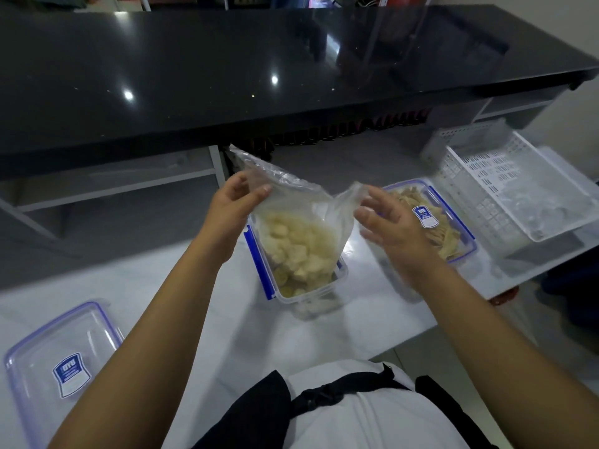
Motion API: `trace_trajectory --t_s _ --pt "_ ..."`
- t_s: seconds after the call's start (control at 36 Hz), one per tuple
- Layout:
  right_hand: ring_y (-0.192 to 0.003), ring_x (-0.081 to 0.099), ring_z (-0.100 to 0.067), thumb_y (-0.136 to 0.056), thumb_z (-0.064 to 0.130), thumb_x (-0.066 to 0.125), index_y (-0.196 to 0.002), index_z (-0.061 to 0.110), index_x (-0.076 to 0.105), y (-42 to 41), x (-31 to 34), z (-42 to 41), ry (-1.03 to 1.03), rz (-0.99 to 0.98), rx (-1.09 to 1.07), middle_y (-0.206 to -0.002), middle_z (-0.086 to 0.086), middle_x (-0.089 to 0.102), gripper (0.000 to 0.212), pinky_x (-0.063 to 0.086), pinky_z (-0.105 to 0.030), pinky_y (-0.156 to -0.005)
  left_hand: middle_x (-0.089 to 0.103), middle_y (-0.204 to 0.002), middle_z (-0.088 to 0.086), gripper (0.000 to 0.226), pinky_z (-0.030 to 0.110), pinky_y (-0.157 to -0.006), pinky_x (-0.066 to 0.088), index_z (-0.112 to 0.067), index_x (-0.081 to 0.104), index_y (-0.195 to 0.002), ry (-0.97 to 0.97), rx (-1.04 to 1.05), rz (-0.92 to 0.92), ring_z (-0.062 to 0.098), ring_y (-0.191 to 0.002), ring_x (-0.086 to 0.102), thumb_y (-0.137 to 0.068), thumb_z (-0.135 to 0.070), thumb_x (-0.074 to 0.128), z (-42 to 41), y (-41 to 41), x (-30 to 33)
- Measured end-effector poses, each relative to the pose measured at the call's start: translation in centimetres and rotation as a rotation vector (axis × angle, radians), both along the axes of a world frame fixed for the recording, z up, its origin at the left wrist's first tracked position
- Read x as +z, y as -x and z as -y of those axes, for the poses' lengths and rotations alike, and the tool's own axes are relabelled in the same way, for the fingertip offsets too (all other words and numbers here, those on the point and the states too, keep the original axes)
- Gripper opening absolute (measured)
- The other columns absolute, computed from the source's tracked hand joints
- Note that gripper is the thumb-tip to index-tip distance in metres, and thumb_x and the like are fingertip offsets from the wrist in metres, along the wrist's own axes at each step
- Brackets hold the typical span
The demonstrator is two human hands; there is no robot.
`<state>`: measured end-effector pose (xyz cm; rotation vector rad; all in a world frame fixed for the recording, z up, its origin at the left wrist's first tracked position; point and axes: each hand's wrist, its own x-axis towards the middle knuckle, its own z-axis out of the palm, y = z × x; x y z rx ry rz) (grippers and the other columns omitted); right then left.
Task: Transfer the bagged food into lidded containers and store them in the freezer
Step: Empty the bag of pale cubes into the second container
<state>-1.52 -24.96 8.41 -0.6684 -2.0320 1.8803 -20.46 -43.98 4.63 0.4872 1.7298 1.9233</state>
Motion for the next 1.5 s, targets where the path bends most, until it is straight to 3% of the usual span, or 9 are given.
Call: trace_trajectory --t_s 0.08,0.17,0.36,0.53,0.75,0.94,1.03,1.19,1.5 --pt "-0.122 0.059 -0.005 -0.06 0.065 0.084 -0.12 0.062 0.059 -1.5 -2.8 0.5 0.056 0.04 0.078 -0.139 0.012 0.056 0.065 0.051 -0.03 -0.096 0.072 -0.121 -0.005 0.047 0.019 -0.082 0.055 -0.026 0.061 -0.13 0.023 -0.089 0.016 0.012 -0.111 0.069 -0.085 -0.027 0.076 0.7 -0.4 -1.6" --pt "-0.124 0.056 -0.005 -0.07 0.046 0.086 -0.125 0.06 0.054 -2.1 -4.8 1.0 -0.066 0.115 0.056 -0.138 0.016 0.056 0.065 0.051 -0.032 -0.097 0.071 -0.124 -0.008 0.043 0.018 -0.086 0.055 -0.031 0.063 -0.128 0.061 -0.088 0.019 0.009 -0.114 0.067 -0.087 -0.026 0.076 1.1 -0.7 -2.9" --pt "-0.106 0.06 0.012 -0.089 0.027 0.075 -0.093 0.036 0.076 0.0 -5.3 1.0 -0.171 0.075 -0.071 -0.116 0.022 0.068 0.01 0.046 -0.006 -0.081 0.078 -0.099 -0.004 0.006 0.049 -0.104 0.051 -0.023 0.078 -0.094 0.147 0.137 0.03 0.019 -0.101 0.072 -0.09 -0.02 0.074 0.2 -0.9 -2.0" --pt "-0.102 0.071 -0.013 -0.087 0.019 0.078 -0.09 0.033 0.081 1.3 -3.9 0.1 -0.04 -0.072 -0.125 -0.106 0.008 0.076 0.015 0.058 -0.034 -0.09 0.078 -0.101 0.002 0.01 0.054 -0.098 0.054 -0.023 0.08 -0.095 0.045 0.168 -0.034 0.029 -0.104 0.071 -0.091 -0.017 0.072 0.0 -1.0 0.4" --pt "-0.093 0.075 -0.023 -0.083 0.018 0.073 -0.085 0.02 0.083 1.4 -2.9 0.0 0.094 -0.141 -0.169 -0.093 -0.007 0.078 0.01 0.061 -0.035 -0.078 0.078 -0.098 0.0 0.017 0.03 -0.078 0.06 -0.029 0.081 -0.089 -0.018 0.156 -0.027 0.021 -0.095 0.074 -0.093 -0.017 0.07 0.2 -1.4 0.6" --pt "-0.105 0.071 -0.015 -0.087 0.022 0.078 -0.106 0.024 0.076 0.4 -5.3 0.1 0.072 0.037 -0.125 -0.105 0.004 0.077 0.019 0.058 -0.044 -0.093 0.077 -0.108 -0.005 0.02 0.037 -0.094 0.056 -0.024 0.074 -0.113 0.142 0.122 0.006 0.016 -0.103 0.072 -0.094 -0.027 0.069 -0.3 -1.5 -1.2" --pt "-0.103 0.072 -0.014 -0.087 0.021 0.078 -0.113 0.018 0.075 -0.8 -6.2 0.8 0.088 0.027 -0.083 -0.106 0.003 0.077 0.027 0.059 -0.034 -0.09 0.078 -0.1 -0.008 0.014 0.027 -0.082 0.06 -0.029 0.078 -0.102 0.162 0.14 0.012 0.008 -0.092 0.073 -0.097 -0.027 0.065 0.0 -1.9 -1.8" --pt "-0.098 0.072 -0.015 -0.088 0.011 0.075 -0.1 0.019 0.076 -0.2 -5.9 1.2 0.004 0.009 -0.146 -0.098 0.005 0.077 0.015 0.058 -0.039 -0.093 0.077 -0.106 -0.006 0.015 0.042 -0.095 0.055 -0.03 0.079 -0.099 0.141 0.152 -0.025 0.021 -0.109 0.069 -0.097 -0.027 0.065 -0.2 -2.0 -0.5" --pt "-0.095 0.072 -0.023 -0.1 0.009 0.058 -0.088 0.013 0.066 0.8 -5.4 1.8 0.04 -0.008 -0.2 -0.097 -0.008 0.071 0.015 0.062 -0.032 -0.074 0.077 -0.103 0.001 0.019 0.025 -0.073 0.058 -0.018 0.076 -0.108 0.044 0.115 0.042 0.016 -0.093 0.074 -0.101 -0.023 0.059 -0.8 -2.8 1.8"
